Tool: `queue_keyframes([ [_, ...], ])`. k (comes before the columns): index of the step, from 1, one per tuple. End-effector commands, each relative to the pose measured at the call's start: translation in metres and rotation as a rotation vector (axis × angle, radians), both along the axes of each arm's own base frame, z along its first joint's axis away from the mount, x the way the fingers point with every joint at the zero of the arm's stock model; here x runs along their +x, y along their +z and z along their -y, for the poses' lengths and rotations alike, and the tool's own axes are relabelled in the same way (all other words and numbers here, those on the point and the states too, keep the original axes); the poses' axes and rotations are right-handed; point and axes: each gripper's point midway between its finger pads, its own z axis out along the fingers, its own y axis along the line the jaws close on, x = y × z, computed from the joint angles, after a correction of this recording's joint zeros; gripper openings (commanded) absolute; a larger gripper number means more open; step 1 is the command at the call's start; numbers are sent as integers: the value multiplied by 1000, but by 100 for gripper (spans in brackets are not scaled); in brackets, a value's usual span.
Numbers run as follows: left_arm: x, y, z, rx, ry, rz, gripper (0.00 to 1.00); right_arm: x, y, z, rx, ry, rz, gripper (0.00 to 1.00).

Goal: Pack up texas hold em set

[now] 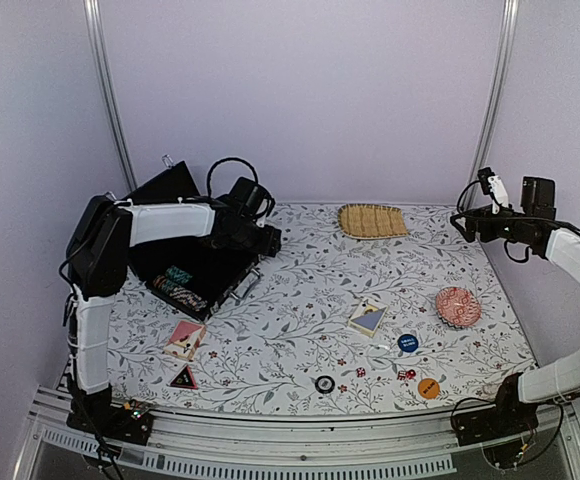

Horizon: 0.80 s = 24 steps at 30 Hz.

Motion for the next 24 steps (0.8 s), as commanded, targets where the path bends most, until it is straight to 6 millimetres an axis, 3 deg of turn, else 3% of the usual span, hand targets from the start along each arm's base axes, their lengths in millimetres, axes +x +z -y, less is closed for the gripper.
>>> queue_keyframes([
  [1, 3, -10, 0, 53, 16, -20, 70, -3, -14, -4, 0, 37, -28, 97],
  [4, 8, -17, 2, 67, 12, -27, 66, -2, -19, -4, 0, 40, -42, 97],
  [15, 40, -32, -2, 134, 26, -12, 69, -1, -26, -3, -13, 41, -56, 96],
  [24, 44, -36, -13, 151, 41, -25, 67, 0, -36, -3, -11, 46, -83, 96],
])
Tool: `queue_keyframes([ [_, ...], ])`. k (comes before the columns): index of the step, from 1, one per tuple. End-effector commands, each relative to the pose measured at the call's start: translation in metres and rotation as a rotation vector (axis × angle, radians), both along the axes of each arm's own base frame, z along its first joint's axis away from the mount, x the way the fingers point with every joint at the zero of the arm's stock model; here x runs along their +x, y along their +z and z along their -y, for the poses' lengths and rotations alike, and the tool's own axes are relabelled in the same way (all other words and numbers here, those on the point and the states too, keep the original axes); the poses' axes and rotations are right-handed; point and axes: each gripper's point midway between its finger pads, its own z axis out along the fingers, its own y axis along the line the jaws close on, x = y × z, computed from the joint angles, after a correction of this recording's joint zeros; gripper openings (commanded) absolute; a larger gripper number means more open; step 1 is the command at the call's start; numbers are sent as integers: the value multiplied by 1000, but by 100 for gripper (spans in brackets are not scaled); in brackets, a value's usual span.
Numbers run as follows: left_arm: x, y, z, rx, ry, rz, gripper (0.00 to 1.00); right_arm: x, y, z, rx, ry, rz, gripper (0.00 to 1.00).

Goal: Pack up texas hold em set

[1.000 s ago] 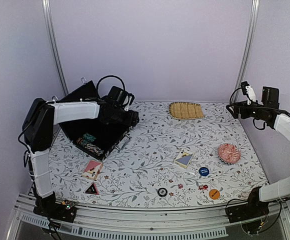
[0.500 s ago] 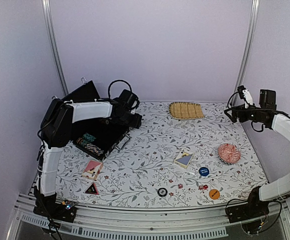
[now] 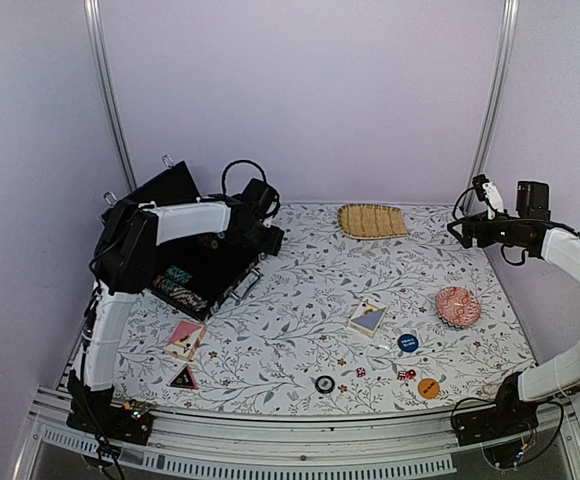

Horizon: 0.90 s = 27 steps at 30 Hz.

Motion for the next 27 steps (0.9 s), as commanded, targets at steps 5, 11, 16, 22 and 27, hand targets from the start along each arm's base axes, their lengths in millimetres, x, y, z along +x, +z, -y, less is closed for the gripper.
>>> queue_keyframes([
  [5, 2, -14, -14, 22, -2, -54, 64, -2, -16, -2, 9, 17, -47, 96],
  [11, -6, -37, -4, 7, -63, -122, 55, -2, -18, -1, 10, 16, -52, 96],
  [16, -18, -41, 19, -15, -167, -131, 48, -2, -19, -1, 8, 15, -55, 96],
  [22, -49, -46, 63, -6, -376, -124, 43, -1, -22, -1, 7, 17, -61, 96],
  [27, -82, -52, 95, -9, -534, -130, 38, -1, -24, -1, 6, 19, -68, 96],
])
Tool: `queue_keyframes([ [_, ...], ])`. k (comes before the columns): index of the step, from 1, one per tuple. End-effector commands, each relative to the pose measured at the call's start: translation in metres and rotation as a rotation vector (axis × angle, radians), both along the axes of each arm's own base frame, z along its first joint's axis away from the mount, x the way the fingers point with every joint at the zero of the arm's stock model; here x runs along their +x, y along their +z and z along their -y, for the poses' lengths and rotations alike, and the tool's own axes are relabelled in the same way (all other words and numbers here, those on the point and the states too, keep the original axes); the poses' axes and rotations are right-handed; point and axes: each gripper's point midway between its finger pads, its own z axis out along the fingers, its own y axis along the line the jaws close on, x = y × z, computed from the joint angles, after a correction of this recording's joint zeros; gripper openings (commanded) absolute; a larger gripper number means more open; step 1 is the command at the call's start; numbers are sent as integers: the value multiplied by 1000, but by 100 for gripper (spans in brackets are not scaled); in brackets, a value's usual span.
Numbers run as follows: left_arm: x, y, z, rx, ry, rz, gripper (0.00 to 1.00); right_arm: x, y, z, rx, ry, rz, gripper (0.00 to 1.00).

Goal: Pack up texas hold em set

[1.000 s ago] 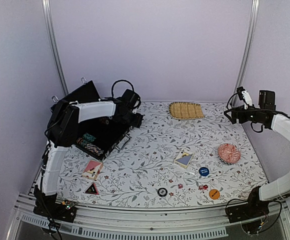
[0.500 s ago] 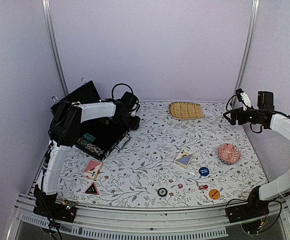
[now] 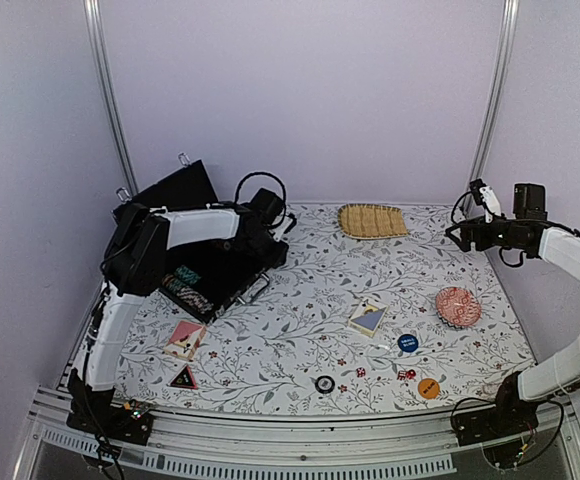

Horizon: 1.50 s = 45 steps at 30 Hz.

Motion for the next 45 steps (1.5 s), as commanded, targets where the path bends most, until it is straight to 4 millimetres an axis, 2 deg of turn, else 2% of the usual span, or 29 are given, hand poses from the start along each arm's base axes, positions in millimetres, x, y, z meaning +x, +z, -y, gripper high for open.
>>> queue_keyframes([
  [1, -63, -18, 72, -60, -295, -64, 37, -2, -9, -1, 7, 15, -22, 96],
  [10, -132, -11, 112, -69, -577, -75, 35, -1, -12, -1, 7, 19, -31, 95],
  [20, -214, -7, 130, -55, -852, -80, 35, -1, -16, -2, 9, 22, -42, 95],
  [25, -240, -9, 137, -34, -939, -68, 34, -1, -18, -3, 15, 28, -51, 95],
  [28, -248, -9, 137, -28, -964, -65, 33, -1, -19, -3, 16, 29, -54, 95],
  [32, -243, -6, 135, -4, -956, -32, 34, -1, -18, -3, 15, 30, -52, 95],
  [35, -236, 7, 134, 9, -937, 7, 42, -2, -18, -4, 16, 35, -51, 95],
  [41, -230, 74, 138, -57, -873, 106, 53, -2, -17, -6, 19, 46, -48, 95],
  [44, -218, 107, 122, -44, -751, 169, 57, -3, -16, -7, 23, 52, -44, 95],
  [45, -213, 123, 113, -48, -695, 200, 58, -4, -16, -8, 25, 55, -45, 95],
])
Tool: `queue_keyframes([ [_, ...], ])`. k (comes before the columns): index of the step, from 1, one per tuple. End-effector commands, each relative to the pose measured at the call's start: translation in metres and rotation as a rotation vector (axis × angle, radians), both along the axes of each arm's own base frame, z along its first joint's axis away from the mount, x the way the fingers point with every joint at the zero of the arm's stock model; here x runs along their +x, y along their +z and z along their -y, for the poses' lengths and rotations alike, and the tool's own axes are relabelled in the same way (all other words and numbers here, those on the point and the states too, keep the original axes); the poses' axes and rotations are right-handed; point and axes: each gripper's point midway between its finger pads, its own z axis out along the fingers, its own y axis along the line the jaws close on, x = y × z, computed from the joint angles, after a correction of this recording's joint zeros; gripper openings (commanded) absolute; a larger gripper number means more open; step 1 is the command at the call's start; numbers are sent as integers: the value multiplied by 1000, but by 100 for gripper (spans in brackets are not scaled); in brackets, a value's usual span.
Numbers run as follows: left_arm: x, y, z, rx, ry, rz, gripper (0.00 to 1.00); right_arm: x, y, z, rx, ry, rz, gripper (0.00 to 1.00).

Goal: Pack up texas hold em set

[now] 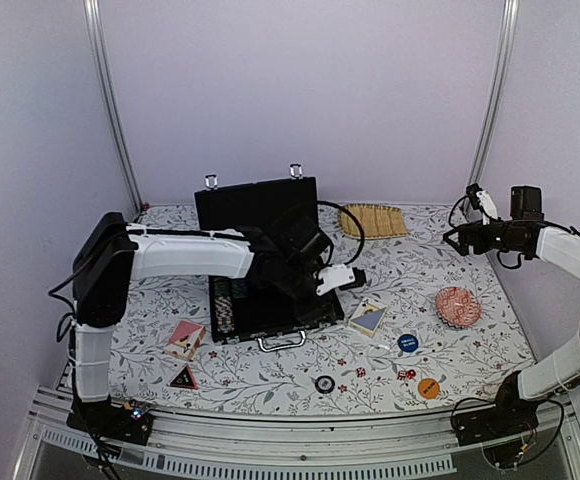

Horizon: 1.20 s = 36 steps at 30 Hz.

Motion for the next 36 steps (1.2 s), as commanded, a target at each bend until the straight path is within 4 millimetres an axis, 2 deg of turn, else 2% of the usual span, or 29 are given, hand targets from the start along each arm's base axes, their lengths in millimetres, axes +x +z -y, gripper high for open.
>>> queue_keyframes([
  [1, 13, 83, -22, -97, 200, 116, 58, -3, -1, -4, 17, 30, 0, 95],
  [3, 17, 97, -43, -108, 314, 137, 60, -3, 0, -5, 23, 36, 1, 95],
  [7, 15, 113, -95, -99, 510, 145, 63, -3, 0, -7, 31, 41, -1, 95],
  [11, 20, 117, -166, -50, 775, 148, 71, -2, 1, -7, 27, 43, 1, 95],
  [13, 25, 114, -201, -27, 899, 125, 73, -1, 0, -6, 21, 44, 2, 95],
  [16, 29, 99, -246, -12, 1051, 55, 77, -2, 0, -8, 20, 52, 2, 95],
  [20, 34, 76, -293, -22, 1211, -46, 79, -4, 0, -10, 22, 68, 1, 95],
  [23, 32, 56, -314, -13, 1282, -119, 81, -6, 1, -12, 28, 81, 2, 95],
  [27, 23, 35, -327, 47, 1304, -184, 83, -5, -3, -12, 32, 82, -9, 95],
  [30, 16, 25, -325, 70, 1301, -232, 84, -5, -8, -14, 44, 89, -27, 94],
  [31, 14, 22, -323, 72, 1296, -254, 88, -4, -9, -15, 46, 92, -30, 94],
  [32, 11, 18, -322, 80, 1297, -274, 95, -4, -11, -16, 47, 95, -35, 94],
  [36, -5, -7, -329, 196, 1324, -352, 95, -3, -14, -18, 37, 101, -44, 94],
])
